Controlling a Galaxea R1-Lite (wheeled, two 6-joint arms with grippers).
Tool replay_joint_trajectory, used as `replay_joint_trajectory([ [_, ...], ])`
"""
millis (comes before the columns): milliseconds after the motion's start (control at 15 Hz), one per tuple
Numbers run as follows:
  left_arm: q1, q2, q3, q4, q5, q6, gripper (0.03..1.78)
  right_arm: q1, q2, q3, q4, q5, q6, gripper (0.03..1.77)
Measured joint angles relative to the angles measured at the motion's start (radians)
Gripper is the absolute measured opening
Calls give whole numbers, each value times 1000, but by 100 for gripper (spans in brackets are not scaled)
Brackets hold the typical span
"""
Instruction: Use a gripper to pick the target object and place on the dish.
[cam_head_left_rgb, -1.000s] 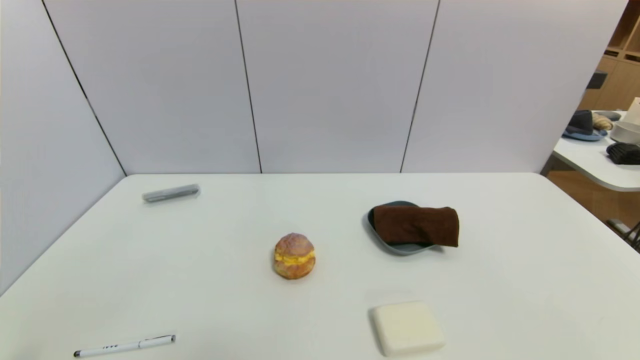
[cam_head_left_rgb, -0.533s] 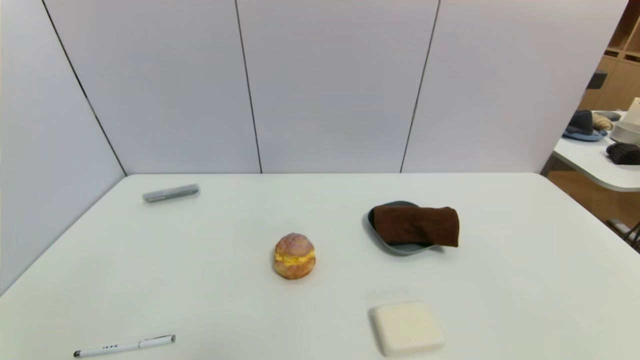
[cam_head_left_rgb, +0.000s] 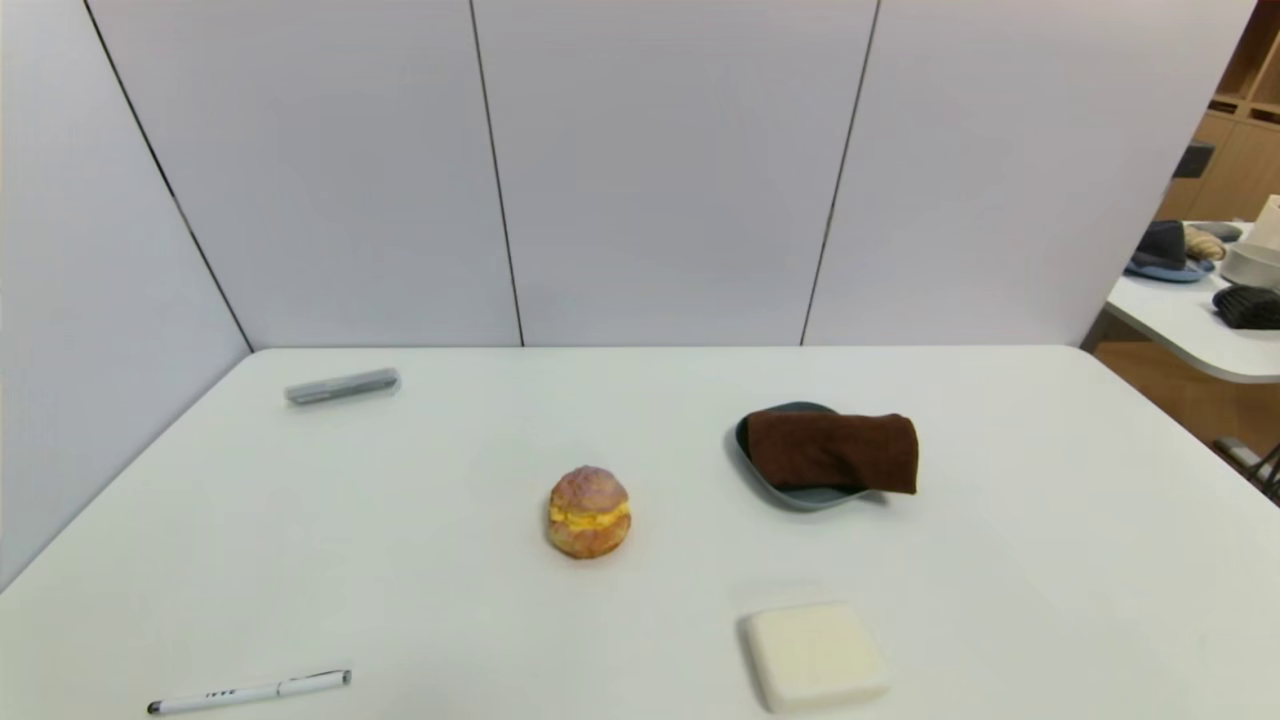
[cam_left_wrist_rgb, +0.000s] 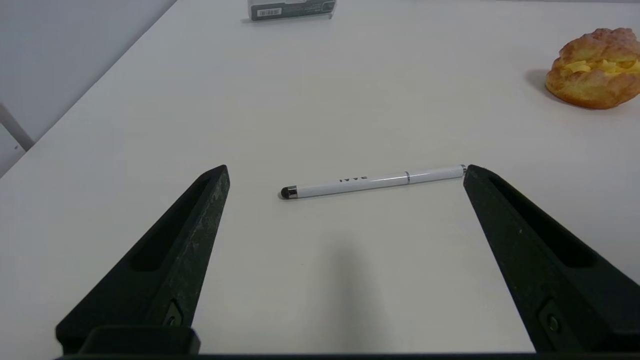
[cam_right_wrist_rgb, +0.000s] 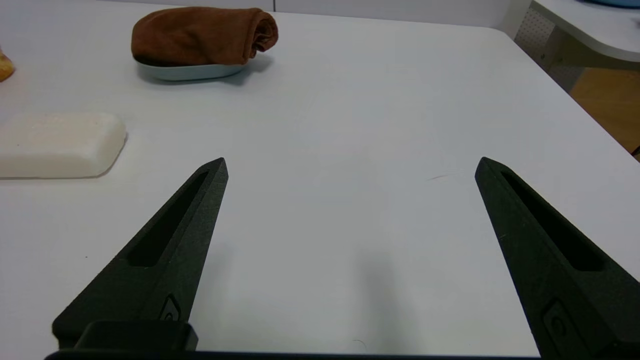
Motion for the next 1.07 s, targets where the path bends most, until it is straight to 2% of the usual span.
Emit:
replay_joint_trajectory([
  [1067, 0, 1, 0, 0, 0, -3, 169, 0, 0, 0, -3, 0, -3, 171],
])
